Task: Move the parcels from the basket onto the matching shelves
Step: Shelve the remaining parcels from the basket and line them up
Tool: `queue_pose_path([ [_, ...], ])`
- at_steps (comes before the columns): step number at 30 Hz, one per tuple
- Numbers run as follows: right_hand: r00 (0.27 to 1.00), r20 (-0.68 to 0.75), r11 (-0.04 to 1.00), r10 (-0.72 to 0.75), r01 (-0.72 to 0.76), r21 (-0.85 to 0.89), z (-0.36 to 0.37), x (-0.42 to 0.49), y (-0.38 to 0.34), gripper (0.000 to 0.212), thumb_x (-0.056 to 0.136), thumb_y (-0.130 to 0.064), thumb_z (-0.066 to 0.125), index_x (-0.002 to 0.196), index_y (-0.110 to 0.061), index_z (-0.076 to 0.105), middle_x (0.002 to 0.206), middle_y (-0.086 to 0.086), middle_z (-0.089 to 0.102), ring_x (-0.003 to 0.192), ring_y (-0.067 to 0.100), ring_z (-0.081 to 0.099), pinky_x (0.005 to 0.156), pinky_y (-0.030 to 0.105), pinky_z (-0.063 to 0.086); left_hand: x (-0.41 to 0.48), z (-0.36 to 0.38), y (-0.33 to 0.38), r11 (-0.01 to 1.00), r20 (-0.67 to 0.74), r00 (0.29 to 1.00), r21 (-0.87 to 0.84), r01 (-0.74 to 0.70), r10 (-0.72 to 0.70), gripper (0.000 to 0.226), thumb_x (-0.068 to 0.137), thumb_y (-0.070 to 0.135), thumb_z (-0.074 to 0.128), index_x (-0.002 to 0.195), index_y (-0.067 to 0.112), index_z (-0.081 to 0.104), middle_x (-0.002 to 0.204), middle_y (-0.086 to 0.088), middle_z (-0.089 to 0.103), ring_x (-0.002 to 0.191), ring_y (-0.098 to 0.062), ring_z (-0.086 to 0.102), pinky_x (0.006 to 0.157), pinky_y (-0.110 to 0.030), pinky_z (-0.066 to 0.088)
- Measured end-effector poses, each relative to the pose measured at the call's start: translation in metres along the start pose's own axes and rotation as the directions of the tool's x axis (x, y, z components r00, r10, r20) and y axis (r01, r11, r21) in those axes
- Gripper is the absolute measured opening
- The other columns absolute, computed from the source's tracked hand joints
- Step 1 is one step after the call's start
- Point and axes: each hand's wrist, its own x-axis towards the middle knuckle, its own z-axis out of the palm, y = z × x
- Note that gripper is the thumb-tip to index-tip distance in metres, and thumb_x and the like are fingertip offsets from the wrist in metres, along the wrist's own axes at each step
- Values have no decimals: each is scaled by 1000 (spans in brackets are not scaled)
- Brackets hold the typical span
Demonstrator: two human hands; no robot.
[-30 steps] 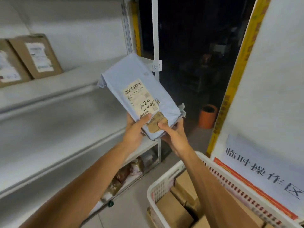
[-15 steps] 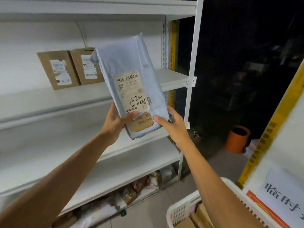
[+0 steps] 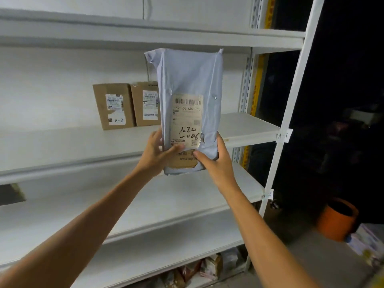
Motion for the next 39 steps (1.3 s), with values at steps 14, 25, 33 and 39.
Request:
queue_pose_path([
  [14, 996, -87, 985, 6, -21, -169, 18, 116, 44, 75, 87, -23, 71, 149, -24, 30, 147, -2, 43, 133, 17, 44, 93, 20, 47, 110, -7, -69, 999, 102, 994, -30, -37, 40, 80, 80, 4, 72, 138, 44, 35, 128, 22, 56, 114, -10, 59, 85, -32, 56],
  [25, 998, 70, 980, 3, 11, -199, 32, 248, 103, 91, 84, -20, 73, 153, -19, 15, 155, 1, 27, 141, 15, 29, 109, 22, 28, 220, -9, -116, 984, 40, 997, 159, -78, 73, 80, 87, 1, 63, 148, 32, 22, 132, 23, 45, 116, -6, 57, 94, -43, 51],
  [33, 963, 267, 950, 18, 67, -306, 57, 339, 135, 63, 80, -15, 76, 129, -7, 38, 128, 9, 39, 116, 18, 46, 79, 10, 39, 278, -15, -151, 806, -69, 989, 588, -66, 131, 80, 83, 1, 66, 148, 29, 28, 140, 1, 45, 112, -1, 45, 90, -5, 40],
  [39, 944, 315, 920, 97, 35, -390, 73, 362, 157, 91, 84, -29, 73, 150, -19, 11, 136, 14, 52, 115, 34, 57, 85, 40, 52, 290, -20, -163, 369, 28, 981, 924, -99, 193, 70, 82, 27, 71, 144, 19, 40, 145, -20, 27, 130, -37, 32, 108, -46, 36],
])
